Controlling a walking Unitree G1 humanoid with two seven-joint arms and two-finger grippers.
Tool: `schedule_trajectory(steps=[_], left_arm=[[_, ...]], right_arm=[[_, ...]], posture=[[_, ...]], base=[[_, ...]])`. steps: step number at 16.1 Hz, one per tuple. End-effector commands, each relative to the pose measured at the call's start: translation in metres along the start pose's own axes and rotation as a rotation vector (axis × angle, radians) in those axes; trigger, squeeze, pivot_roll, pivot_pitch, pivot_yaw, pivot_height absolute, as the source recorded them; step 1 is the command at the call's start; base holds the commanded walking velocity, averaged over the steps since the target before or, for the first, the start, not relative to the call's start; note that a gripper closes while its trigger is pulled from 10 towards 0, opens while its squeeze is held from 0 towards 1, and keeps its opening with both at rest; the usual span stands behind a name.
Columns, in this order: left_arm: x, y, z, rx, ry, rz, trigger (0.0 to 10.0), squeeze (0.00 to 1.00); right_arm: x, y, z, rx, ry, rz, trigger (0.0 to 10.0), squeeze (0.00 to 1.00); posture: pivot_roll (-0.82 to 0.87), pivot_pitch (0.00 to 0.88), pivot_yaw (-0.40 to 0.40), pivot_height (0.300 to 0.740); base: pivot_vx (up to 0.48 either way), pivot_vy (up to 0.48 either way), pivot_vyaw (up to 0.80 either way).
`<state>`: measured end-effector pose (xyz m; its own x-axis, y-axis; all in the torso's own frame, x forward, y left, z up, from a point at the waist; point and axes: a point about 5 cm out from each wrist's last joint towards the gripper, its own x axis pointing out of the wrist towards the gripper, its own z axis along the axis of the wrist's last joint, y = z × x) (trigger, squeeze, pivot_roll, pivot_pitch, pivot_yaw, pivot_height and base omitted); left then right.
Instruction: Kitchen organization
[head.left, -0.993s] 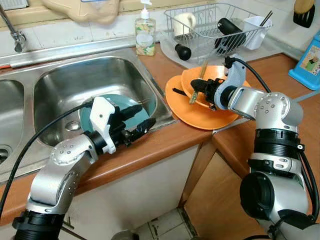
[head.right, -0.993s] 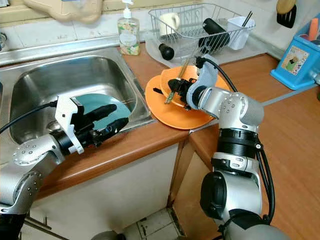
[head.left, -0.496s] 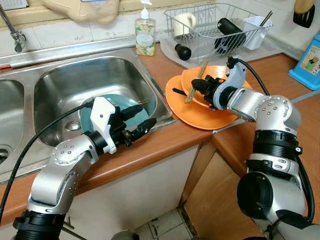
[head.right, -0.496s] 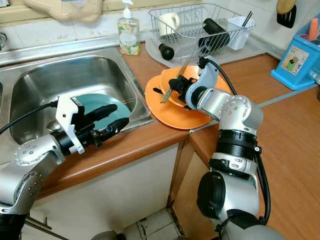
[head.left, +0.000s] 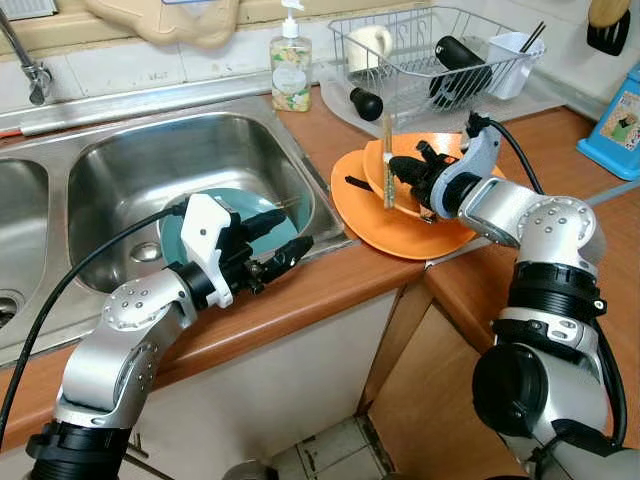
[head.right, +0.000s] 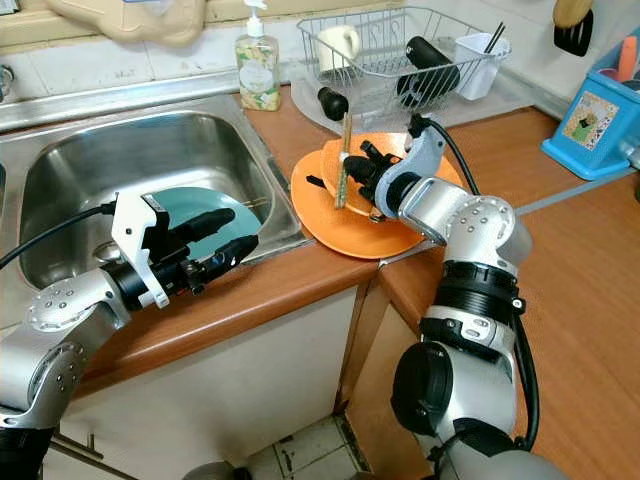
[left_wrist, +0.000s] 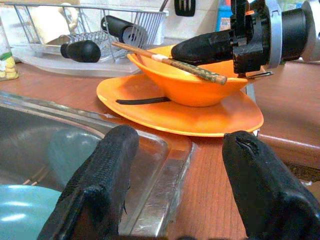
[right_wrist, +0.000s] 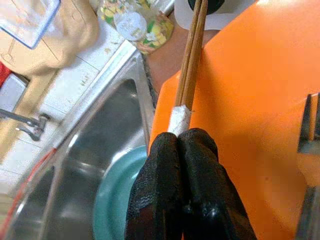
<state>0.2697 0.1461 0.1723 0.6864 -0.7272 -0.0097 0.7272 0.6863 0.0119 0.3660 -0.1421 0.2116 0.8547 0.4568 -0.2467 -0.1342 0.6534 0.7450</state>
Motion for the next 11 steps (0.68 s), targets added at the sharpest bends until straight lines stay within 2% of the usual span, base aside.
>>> schedule_trajectory(steps=[1, 5, 8, 9, 10, 11], left_arm=[[-0.001, 0.0, 0.002, 0.009, 0.004, -0.005, 10.0, 0.0], [0.001, 0.004, 0.008, -0.007, -0.017, 0.002, 10.0, 0.0], [0.003, 0.007, 0.013, -0.025, -0.044, 0.006, 10.0, 0.0], [0.004, 0.007, 0.013, -0.023, -0.041, 0.003, 10.0, 0.0], [0.005, 0.006, 0.013, -0.022, -0.039, 0.001, 10.0, 0.0], [0.005, 0.006, 0.013, -0.02, -0.032, -0.002, 10.0, 0.0]], right_arm=[[0.0, 0.011, 0.007, 0.015, -0.026, 0.045, 0.0, 0.0], [-0.007, 0.025, 0.016, -0.001, -0.063, 0.157, 0.0, 0.0], [-0.016, 0.038, 0.013, -0.083, -0.062, 0.256, 0.0, 0.0], [-0.017, 0.037, 0.013, -0.161, -0.083, 0.221, 4.0, 0.0], [-0.018, 0.035, 0.013, -0.216, -0.093, 0.191, 10.0, 0.0], [-0.017, 0.034, 0.014, -0.278, -0.109, 0.157, 10.0, 0.0]], posture=[[-0.09, 0.0, 0.036, 0.74], [-0.09, 0.0, 0.037, 0.74], [-0.09, 0.0, 0.041, 0.74], [-0.09, 0.0, 0.041, 0.74], [-0.09, 0.0, 0.041, 0.74], [-0.1, 0.0, 0.047, 0.74]], base=[[0.0, 0.0, 0.0], [0.0, 0.0, 0.0], [0.0, 0.0, 0.0], [0.0, 0.0, 0.0], [0.0, 0.0, 0.0], [0.0, 0.0, 0.0]])
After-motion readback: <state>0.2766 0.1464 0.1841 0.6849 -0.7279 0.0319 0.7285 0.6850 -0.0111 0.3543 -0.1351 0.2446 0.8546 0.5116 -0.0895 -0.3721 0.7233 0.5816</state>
